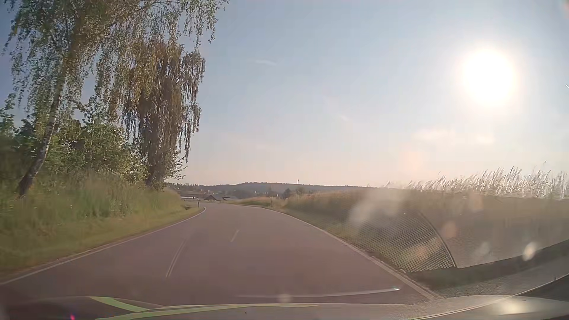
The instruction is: Follow the waypoints while adhering to traffic rules and regulations
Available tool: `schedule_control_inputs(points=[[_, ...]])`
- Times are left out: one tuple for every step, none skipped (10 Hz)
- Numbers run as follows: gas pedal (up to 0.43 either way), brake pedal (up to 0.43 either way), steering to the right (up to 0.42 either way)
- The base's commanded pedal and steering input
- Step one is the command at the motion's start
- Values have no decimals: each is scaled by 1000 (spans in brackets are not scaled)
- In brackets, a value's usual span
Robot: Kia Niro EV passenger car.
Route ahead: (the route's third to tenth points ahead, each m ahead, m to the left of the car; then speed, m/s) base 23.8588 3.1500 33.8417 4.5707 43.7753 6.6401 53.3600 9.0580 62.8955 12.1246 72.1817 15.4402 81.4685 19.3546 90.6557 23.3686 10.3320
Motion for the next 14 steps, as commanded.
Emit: schedule_control_inputs(points=[[220,0,-34],[220,0,-34],[209,0,-29],[209,0,-18],[209,0,-14],[209,0,-15],[209,0,-18],[209,0,-19],[209,0,-19],[197,0,-19],[197,0,-21],[197,0,-24],[197,0,-26],[197,0,-27]])
